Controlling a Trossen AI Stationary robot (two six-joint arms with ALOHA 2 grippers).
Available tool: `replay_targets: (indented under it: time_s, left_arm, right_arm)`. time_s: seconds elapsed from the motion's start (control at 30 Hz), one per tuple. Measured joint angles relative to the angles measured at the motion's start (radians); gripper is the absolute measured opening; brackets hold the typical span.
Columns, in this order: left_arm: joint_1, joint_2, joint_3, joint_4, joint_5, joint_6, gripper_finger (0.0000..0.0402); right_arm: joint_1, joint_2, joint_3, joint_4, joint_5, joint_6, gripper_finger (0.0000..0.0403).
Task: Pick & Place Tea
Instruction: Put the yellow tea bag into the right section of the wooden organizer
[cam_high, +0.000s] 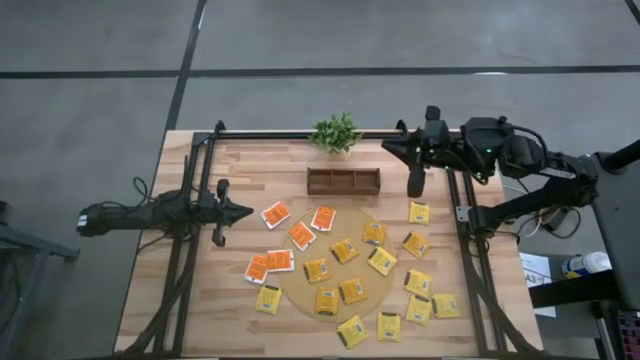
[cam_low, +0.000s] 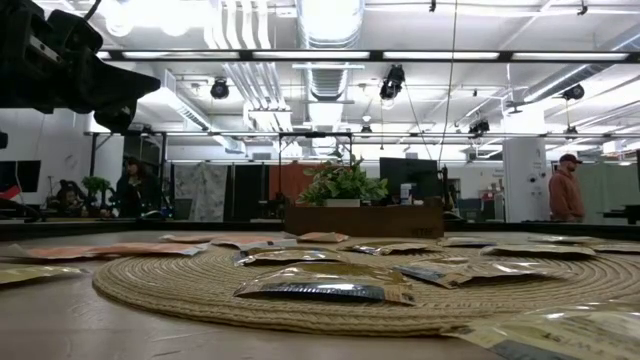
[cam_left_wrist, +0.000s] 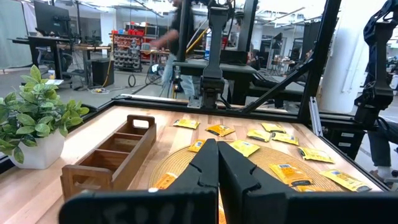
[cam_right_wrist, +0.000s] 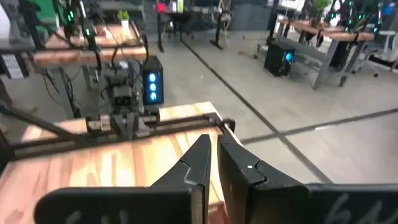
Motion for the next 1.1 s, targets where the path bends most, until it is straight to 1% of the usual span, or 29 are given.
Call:
replay_targets:
  time_s: [0.17,0.53,0.77,0.9,1.1]
  left_arm:
    - [0.0,0.0,0.0,0.0,0.0,0.0,0.0]
    - [0.0,0.0,0.0,0.0,0.0,0.0,0.0]
    - [0.0,0.0,0.0,0.0,0.0,0.0,0.0]
    - [0.0,0.0,0.0,0.0,0.0,0.0,0.0]
    - [0.0,0.0,0.0,0.0,0.0,0.0,0.0]
  right_arm:
    - [-0.013,0.049,0.033,-0.067,-0.001,-0.003,0.0029]
    - [-0.083,0.134,0.066,-0.065,0.0,-0.034,0.0029]
    - [-0.15,0.14,0.06,-0.072,0.0,-0.056,0.0029]
    - [-0.191,0.14,0.058,-0.117,0.0,-0.081,0.0029]
    - [-0.238,0.161,0.058,-0.249,0.001,-0.132,0.0029]
